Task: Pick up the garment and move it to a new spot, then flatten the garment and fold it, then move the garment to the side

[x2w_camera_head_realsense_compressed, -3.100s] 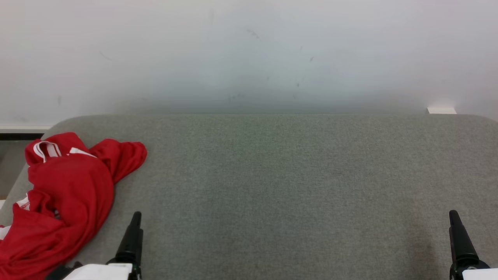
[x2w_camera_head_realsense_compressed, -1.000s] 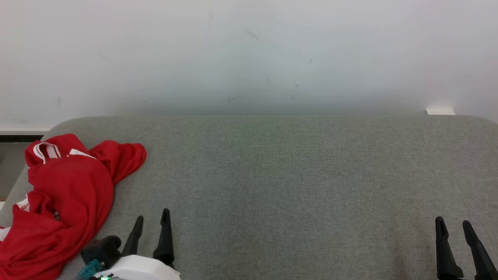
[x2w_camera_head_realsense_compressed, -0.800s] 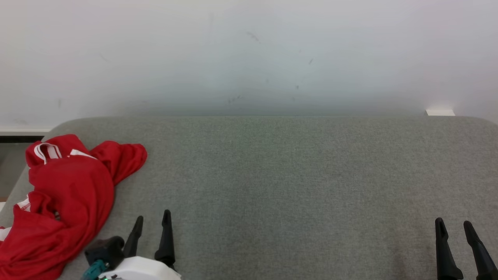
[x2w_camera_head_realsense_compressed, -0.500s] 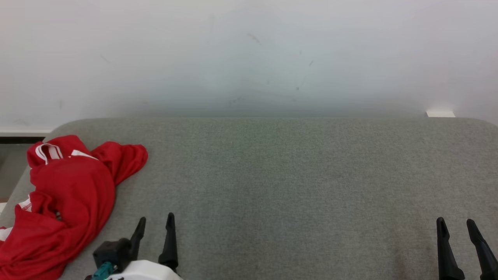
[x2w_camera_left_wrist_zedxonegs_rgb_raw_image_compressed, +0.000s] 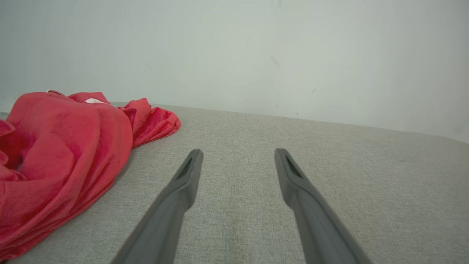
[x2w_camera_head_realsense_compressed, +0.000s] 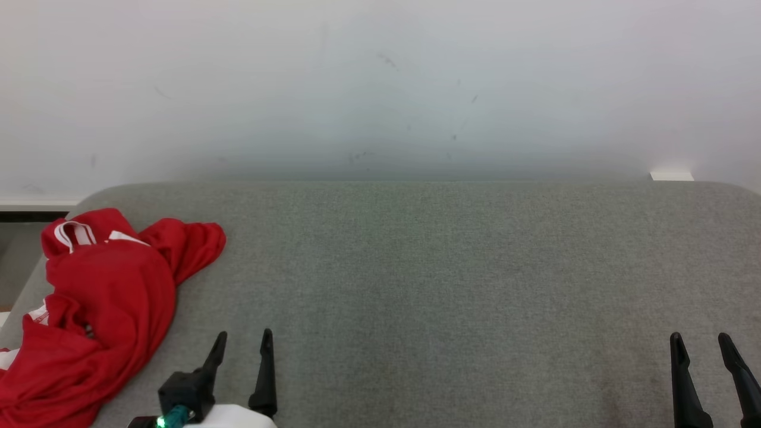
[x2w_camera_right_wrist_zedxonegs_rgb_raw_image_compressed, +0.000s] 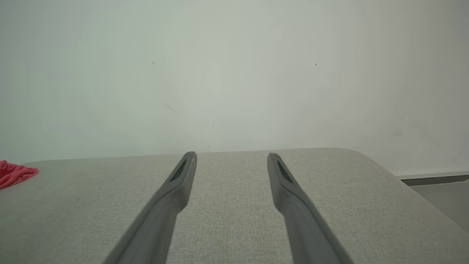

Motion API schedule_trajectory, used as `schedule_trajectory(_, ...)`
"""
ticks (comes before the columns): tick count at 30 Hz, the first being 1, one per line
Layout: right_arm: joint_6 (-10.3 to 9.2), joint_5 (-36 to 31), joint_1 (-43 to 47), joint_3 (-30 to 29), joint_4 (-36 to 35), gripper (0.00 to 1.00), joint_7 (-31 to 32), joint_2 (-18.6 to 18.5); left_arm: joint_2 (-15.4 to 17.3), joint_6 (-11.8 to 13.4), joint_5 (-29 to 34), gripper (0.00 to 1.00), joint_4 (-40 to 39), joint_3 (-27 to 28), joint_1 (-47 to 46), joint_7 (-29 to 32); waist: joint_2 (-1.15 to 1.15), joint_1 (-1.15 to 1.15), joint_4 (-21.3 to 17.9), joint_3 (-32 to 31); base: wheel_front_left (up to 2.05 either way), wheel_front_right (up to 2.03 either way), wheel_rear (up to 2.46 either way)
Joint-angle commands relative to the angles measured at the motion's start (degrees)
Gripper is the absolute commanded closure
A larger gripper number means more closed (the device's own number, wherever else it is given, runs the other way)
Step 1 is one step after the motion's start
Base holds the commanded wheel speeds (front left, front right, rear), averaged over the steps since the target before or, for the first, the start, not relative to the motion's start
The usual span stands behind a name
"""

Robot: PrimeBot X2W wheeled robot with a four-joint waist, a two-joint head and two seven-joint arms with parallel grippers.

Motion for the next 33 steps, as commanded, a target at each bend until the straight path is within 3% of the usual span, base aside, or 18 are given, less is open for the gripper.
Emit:
schedule_trajectory(1,-0.1,-1.0,0.5,-0.3,0.0,0.0,-0.5,-0.1,0.5,0.1,1.6,0.0,-0.1,-0.1,0.3,-0.5,0.0,0.0,0.0,0.0,0.0,0.0,0.0)
schedule_trajectory(17,-0.12,-3.0,0.8,0.0,0.6,0.0,-2.1,-0.8,0.4,1.0,7.9,0.0,0.4,-0.8,0.6,-2.1,0.0,0.0,0.7,0.2,0.0,0.0,0.0)
schedule_trajectory(33,-0.12,-2.2,0.8,0.6,0.9,0.0,-2.1,-0.7,0.3,1.1,8.0,0.0,0.5,-0.2,0.1,-2.0,0.0,0.0,1.5,0.6,0.0,0.0,0.0)
